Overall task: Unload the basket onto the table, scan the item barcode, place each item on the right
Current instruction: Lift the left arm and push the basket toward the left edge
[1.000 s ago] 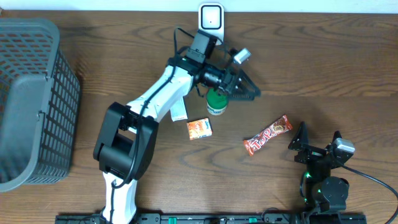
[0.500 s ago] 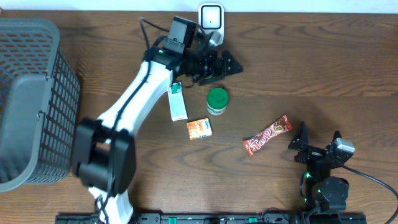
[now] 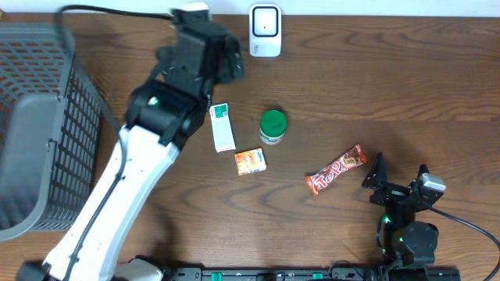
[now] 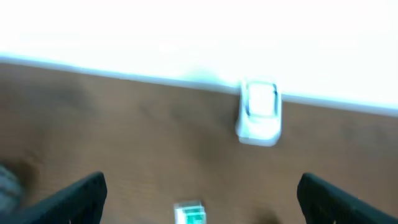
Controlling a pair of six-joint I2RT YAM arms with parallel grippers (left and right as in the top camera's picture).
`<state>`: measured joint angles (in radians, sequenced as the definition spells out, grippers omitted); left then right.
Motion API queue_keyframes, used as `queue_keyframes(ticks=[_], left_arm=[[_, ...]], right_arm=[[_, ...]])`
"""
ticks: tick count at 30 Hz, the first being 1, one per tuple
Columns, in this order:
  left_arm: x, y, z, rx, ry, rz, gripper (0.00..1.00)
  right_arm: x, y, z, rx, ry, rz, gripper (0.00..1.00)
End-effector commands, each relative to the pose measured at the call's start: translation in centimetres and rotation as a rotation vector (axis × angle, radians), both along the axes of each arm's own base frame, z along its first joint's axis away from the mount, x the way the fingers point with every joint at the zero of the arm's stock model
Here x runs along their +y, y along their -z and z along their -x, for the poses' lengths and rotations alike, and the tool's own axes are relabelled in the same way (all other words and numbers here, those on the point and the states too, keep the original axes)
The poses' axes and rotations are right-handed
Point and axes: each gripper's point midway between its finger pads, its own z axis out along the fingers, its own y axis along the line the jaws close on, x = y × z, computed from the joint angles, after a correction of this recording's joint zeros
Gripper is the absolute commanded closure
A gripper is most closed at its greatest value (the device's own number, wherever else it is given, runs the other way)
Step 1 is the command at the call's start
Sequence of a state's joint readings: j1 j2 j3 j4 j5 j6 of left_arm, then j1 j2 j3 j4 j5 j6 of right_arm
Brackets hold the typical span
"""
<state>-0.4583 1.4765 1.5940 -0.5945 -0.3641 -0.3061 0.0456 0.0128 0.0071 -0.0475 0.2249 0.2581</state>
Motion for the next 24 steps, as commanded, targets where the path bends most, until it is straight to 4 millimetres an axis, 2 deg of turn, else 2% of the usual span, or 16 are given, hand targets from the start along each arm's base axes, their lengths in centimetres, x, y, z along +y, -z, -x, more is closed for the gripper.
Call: queue_keyframes(ticks=[1, 4, 8, 14, 24], left_arm=[[4.1, -6.7, 1.0, -0.190, -0.098, -0.204, 0.02], [4.5, -10.7, 2.0, -0.308, -0.077, -0.245, 0.02], [5.3, -14.1, 3.5, -0.398, -0.055, -0.334, 0.02], [7.5, -15.6, 7.1, -0.393, -0.056, -0.436, 0.02], [12.7, -20.6, 17.3, -0.567, -0.144, -0.247, 0.02]], right_arm=[[0.1, 0.1, 0.0, 0.003, -0.006, 0.013, 0.01], [0.1, 0.0, 0.0, 0.002, -0.006, 0.012, 0.01], [0.1, 0.0, 0.0, 0.002, -0.006, 0.012, 0.01], [0.1, 0.1, 0.0, 0.003, -0.006, 0.013, 0.01], [0.1, 0.1, 0.0, 0.003, -0.006, 0.013, 0.01]])
